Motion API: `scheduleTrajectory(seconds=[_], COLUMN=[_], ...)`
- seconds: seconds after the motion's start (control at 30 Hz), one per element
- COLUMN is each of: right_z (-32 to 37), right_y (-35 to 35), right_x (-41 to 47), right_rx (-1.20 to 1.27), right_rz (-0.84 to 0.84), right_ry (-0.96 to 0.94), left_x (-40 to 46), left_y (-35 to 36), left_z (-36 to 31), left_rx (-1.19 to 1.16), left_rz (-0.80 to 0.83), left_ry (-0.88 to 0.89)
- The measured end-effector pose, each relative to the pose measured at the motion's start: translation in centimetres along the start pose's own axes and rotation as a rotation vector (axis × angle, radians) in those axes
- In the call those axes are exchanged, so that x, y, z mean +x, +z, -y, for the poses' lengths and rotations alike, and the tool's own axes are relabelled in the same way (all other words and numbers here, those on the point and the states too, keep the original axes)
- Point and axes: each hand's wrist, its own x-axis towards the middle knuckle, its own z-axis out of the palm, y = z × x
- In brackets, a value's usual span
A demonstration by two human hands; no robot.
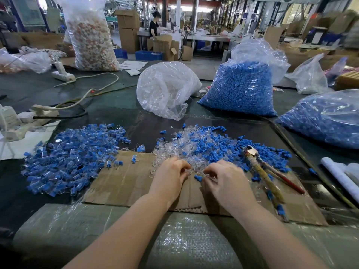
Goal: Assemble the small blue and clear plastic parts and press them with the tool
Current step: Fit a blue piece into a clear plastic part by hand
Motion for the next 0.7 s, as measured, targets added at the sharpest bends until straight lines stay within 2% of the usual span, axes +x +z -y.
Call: scheduleTrajectory(seconds=[0.13, 0.23, 0.37, 0.5, 0.7], right_z=[0.4, 0.4, 0.4, 0.6, 0.4], right_y=[2.0, 2.9, 3.5, 3.2, 2.7], right_x=[0.1, 0.1, -0.3, -0.8, -1.2], right_rx=[-0.092, -0.069, -0.003, 0.130, 0.279], right_rz=[0.002, -0.007, -0.077, -0.191, -0.272], right_ry=[0.083, 0.140, 0.123, 0.121, 0.175], left_x=[-0.2, -0.5, -0.7, -0.8, -0.9], left_y=[0.4, 0.8, 0.7, 0.1, 1.2], left_z=[0.0, 0.2, 0.0, -1.2, -2.8], left_rx=[0.016, 0.091, 0.134, -0.026, -0.354], left_rz=[-0.029, -0.074, -0.187, -0.168, -0.114], left_ry=[0.003, 0.019, 0.053, 0.070, -0.102])
